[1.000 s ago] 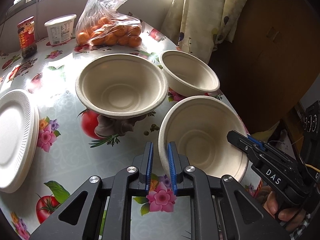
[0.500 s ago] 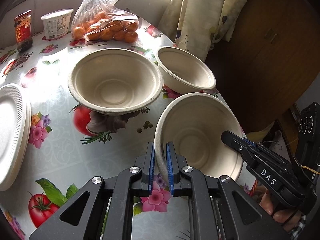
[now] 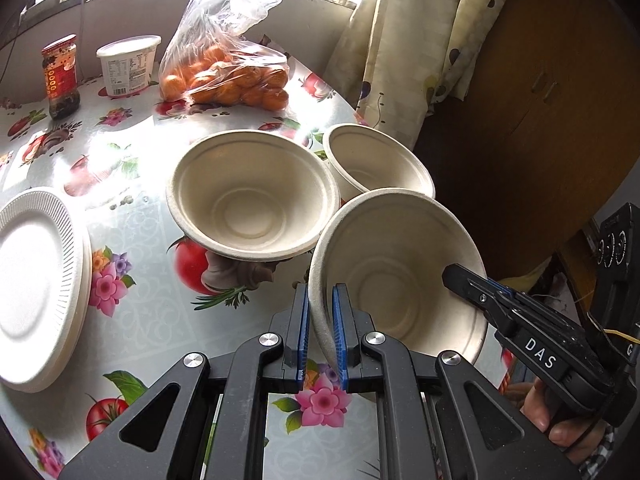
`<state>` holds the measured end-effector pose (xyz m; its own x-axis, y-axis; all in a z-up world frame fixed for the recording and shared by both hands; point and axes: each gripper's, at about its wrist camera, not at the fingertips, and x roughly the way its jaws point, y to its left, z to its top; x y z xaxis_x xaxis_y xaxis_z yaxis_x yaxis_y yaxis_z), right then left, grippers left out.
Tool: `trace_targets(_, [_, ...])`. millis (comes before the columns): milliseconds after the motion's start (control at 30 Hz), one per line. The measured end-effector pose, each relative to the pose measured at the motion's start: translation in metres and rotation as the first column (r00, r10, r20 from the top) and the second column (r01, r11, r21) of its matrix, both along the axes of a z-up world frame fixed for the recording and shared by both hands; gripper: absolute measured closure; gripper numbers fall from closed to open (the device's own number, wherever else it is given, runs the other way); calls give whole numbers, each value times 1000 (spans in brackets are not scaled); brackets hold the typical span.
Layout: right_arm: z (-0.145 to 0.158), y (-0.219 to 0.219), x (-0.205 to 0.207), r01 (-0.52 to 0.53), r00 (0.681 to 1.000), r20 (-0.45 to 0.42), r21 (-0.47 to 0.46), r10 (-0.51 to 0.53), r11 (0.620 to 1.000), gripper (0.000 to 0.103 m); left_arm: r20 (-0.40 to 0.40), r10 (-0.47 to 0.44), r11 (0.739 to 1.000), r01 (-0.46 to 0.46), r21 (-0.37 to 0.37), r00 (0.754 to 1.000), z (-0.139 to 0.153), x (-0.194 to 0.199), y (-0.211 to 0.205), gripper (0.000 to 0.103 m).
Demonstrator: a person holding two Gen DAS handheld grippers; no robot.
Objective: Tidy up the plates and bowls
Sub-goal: 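Lift the beige bowl with both tools and carry it over another beige bowl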
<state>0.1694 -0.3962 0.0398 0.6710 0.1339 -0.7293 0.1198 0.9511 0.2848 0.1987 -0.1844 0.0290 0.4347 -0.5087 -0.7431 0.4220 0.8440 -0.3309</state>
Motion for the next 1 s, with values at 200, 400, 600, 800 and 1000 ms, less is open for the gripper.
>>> trace_targets(200, [16,10,11,-27,999,22,-10,27,1000,92,12,22,1000,-22,-2,1000,11,8,10,91])
trace_targets(400, [32,22,29,-67,997,39,-13,67,998,92,26,61,998,-61,-14,998,23,19,25,91])
trace_targets(600, [39,31,54,-102,994,37,8,102,995,92,21,96,995,-96,-18,995,30,38,39,91])
trace_targets(800, [35,41,76,-120,993,17,14,120,993,92,21,122,992,-122,0,992,30,53,47,91])
trace_targets(1000, [28,49,100,-136,991,-8,2,136,991,92,-1,148,989,-148,9,989,22,72,53,91])
